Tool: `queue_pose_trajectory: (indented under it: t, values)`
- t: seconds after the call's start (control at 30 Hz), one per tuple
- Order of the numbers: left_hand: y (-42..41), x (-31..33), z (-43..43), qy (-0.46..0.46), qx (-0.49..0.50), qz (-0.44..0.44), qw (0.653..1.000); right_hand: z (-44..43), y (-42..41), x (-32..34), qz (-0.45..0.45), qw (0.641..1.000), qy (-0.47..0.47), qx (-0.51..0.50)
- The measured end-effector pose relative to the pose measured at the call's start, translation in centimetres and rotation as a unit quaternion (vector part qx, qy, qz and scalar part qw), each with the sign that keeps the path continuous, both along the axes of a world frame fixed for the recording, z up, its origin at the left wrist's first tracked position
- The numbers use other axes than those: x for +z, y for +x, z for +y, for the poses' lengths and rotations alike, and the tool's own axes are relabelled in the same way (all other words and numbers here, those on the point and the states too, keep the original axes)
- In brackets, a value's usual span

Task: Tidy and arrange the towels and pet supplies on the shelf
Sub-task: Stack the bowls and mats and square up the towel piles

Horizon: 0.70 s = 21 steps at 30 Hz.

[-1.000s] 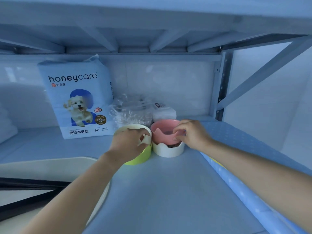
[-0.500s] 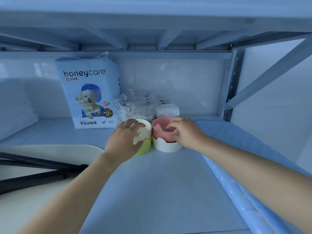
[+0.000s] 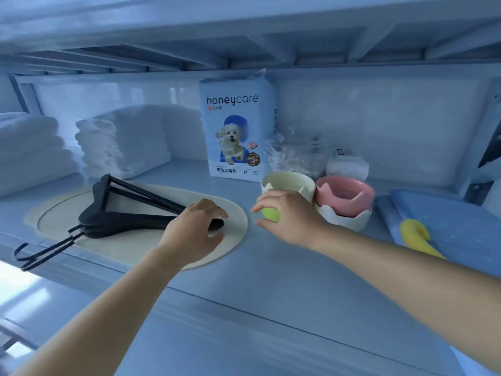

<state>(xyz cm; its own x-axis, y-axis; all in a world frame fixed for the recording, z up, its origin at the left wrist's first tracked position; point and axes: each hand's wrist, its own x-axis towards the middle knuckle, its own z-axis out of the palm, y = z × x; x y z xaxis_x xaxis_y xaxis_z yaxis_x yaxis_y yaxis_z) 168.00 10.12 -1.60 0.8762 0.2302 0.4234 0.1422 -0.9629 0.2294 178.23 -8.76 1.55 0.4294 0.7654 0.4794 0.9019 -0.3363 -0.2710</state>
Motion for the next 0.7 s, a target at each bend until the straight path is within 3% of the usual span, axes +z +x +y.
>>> queue_pose_trajectory:
  t: [0.3,0.7]
  values:
    - [-4.6,-0.1,7.6,0.026,0.056,0.025,0.998,8.1,-3.5,-1.6,0.026,0.998,-0.041,0.05]
    - [-5.4,0.4,16.9,0.049,-0.002,0.078,0.996,16.3,-4.1,-3.4,0.07,0.987,-0.117,-0.091]
